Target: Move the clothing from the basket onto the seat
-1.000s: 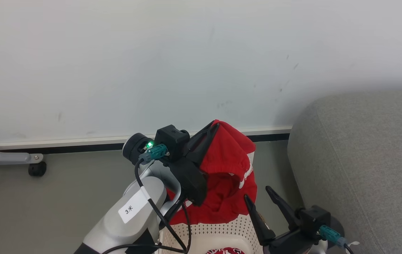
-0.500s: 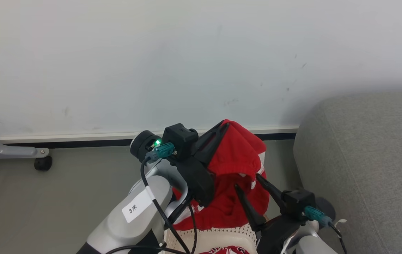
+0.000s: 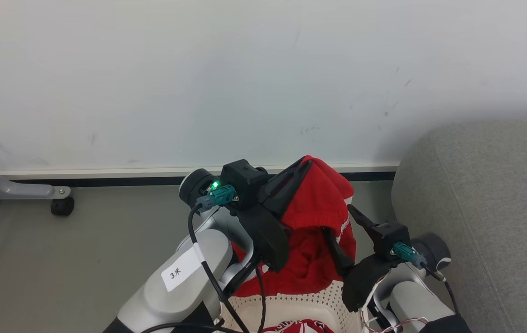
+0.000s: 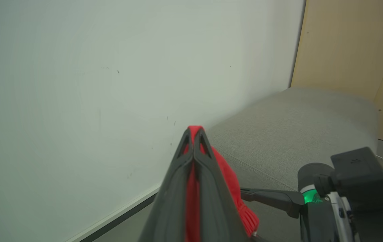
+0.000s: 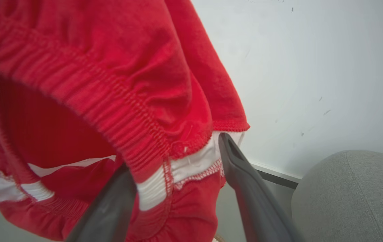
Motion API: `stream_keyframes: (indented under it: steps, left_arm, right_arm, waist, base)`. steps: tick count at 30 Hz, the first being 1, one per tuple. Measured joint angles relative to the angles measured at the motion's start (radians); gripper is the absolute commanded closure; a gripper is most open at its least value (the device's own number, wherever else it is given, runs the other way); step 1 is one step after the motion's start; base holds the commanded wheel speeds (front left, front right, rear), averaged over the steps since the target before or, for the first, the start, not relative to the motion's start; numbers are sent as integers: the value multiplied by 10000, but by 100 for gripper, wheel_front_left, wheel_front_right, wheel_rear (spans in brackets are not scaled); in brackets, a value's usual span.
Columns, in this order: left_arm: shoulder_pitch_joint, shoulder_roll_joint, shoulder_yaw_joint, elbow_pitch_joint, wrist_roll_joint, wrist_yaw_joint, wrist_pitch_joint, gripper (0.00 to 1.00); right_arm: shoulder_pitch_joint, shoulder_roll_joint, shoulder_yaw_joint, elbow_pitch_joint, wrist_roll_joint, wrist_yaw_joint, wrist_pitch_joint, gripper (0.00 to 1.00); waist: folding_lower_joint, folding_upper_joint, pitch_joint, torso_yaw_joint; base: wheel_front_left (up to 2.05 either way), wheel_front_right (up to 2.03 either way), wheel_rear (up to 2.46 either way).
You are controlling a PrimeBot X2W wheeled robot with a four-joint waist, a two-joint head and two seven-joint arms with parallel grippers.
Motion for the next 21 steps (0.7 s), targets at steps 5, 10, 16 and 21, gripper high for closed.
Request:
stream_keyframes:
  steps: [5, 10, 16, 21]
  left_arm:
    - [-4, 0, -25, -56, -35, 0, 44, 100]
    - [0, 0, -15, -35, -127, 0, 75, 100]
    - [72, 165, 98, -4, -173, 50, 73, 100]
    - [404, 257, 265, 153, -240, 194, 54, 0]
  right_arm:
    - [-224, -2, 171, 217, 196, -10, -2, 90]
    - [-224, -2, 313, 318, 454, 61, -2, 100]
    - [-220, 0, 378, 330, 708, 184, -2, 100]
    - [-220, 0, 169, 320, 802, 226, -4, 100]
  waist:
    - [0, 0, 28, 36]
    - [0, 0, 55, 32]
    - [0, 0, 88, -79]
    - [0, 0, 118, -276]
  base:
    - [0, 0, 0]
    - [0, 0, 0]
    - [0, 0, 0]
    - [0, 0, 0]
